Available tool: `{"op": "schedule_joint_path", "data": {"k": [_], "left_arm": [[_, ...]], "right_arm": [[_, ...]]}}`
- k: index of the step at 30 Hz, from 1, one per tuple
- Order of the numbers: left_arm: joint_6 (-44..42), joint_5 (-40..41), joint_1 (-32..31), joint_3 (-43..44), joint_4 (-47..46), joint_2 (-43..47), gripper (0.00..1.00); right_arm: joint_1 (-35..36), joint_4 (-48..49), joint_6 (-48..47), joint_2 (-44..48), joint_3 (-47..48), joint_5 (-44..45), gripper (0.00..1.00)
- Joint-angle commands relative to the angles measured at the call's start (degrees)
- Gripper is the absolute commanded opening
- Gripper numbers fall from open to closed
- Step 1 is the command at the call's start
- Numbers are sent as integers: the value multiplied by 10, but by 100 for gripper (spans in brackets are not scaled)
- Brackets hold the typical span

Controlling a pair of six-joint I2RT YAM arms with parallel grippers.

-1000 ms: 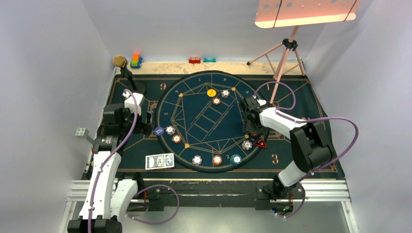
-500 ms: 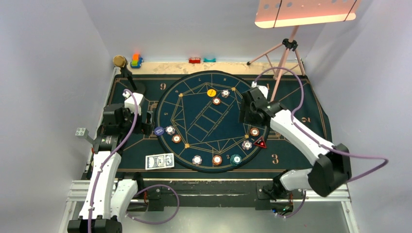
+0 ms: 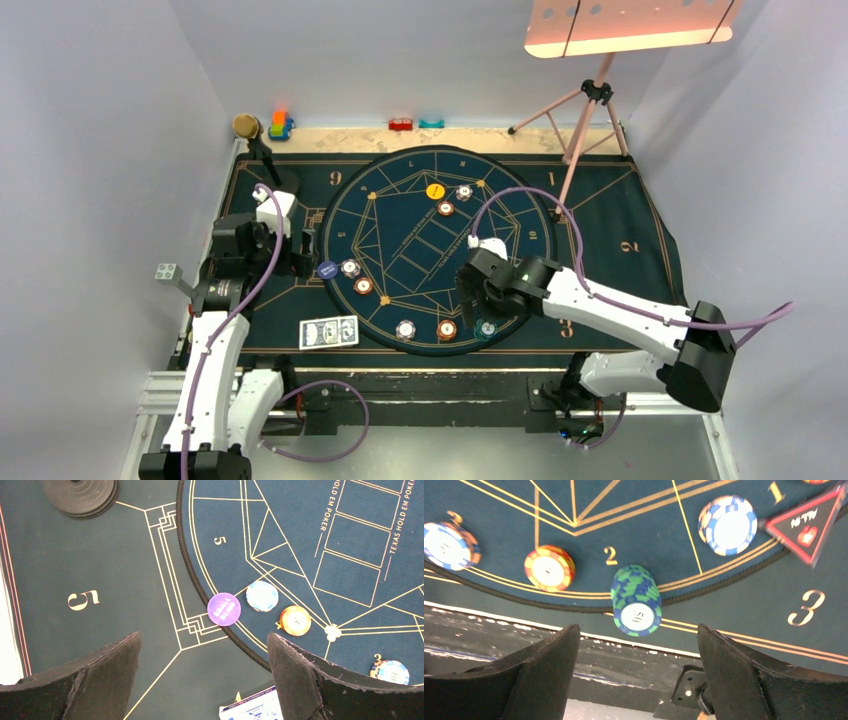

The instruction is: Distribute texas hold em gaming equipment

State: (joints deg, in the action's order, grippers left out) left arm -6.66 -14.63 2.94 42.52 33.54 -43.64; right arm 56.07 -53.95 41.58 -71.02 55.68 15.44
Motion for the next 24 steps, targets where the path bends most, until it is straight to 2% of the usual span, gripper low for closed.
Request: {"op": "schedule_joint_path", "data": {"k": [1, 10, 24], "left_arm": [[-8, -10, 5, 0, -16, 2, 100], [-8, -10, 5, 0, -16, 5, 100], [-8, -10, 4, -1, -16, 6, 100]], "right_arm": [[19, -2, 64, 25, -38, -15, 89], [26, 57, 80, -11, -71, -14, 86], [26, 109, 93, -68, -81, 1, 75]]}}
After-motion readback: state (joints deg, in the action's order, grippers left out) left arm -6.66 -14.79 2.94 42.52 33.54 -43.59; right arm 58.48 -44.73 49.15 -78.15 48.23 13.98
